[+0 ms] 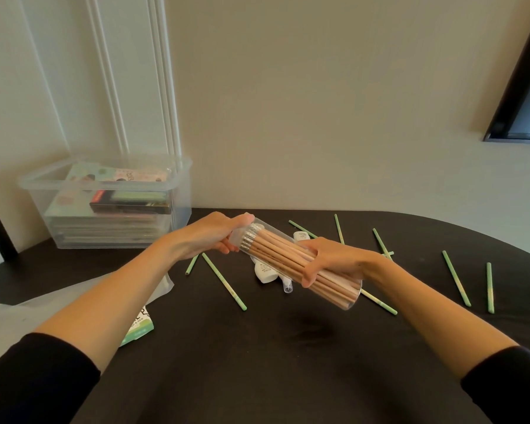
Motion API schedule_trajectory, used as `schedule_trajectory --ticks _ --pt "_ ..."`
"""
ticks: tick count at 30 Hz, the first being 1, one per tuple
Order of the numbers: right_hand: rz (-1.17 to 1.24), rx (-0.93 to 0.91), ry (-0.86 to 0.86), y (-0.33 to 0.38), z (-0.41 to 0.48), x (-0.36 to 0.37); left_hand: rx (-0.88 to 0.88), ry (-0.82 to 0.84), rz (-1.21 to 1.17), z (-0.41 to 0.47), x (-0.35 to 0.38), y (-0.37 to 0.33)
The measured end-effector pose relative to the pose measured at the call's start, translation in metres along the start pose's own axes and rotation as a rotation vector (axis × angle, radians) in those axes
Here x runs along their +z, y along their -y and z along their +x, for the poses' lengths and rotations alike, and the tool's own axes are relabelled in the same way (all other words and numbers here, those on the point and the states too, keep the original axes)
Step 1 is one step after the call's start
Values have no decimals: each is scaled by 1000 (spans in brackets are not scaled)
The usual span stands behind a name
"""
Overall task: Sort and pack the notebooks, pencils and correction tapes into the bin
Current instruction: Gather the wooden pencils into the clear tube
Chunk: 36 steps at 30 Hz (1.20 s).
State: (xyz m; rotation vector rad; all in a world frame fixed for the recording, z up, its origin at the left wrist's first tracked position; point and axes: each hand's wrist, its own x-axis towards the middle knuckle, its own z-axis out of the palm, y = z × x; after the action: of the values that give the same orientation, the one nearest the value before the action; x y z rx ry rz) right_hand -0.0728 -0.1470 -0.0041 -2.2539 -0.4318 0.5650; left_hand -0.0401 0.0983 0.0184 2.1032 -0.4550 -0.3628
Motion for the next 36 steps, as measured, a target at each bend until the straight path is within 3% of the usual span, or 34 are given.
schedule_trajectory --ticks 5,11,15,22,36 --pt "23 -15 37 -4 1 0 89 -51 19 0 4 3" --pt "-261 -75 -243 0 9 10 120 -175 149 7 11 3" --pt "-325 -61 -304 1 11 18 64 -206 230 11 14 3" --pt "-817 -148 -592 -4 9 16 -253 -131 -198 6 11 0" --pt "-806 -113 -530 -7 9 16 -229 -75 -81 9 19 -1"
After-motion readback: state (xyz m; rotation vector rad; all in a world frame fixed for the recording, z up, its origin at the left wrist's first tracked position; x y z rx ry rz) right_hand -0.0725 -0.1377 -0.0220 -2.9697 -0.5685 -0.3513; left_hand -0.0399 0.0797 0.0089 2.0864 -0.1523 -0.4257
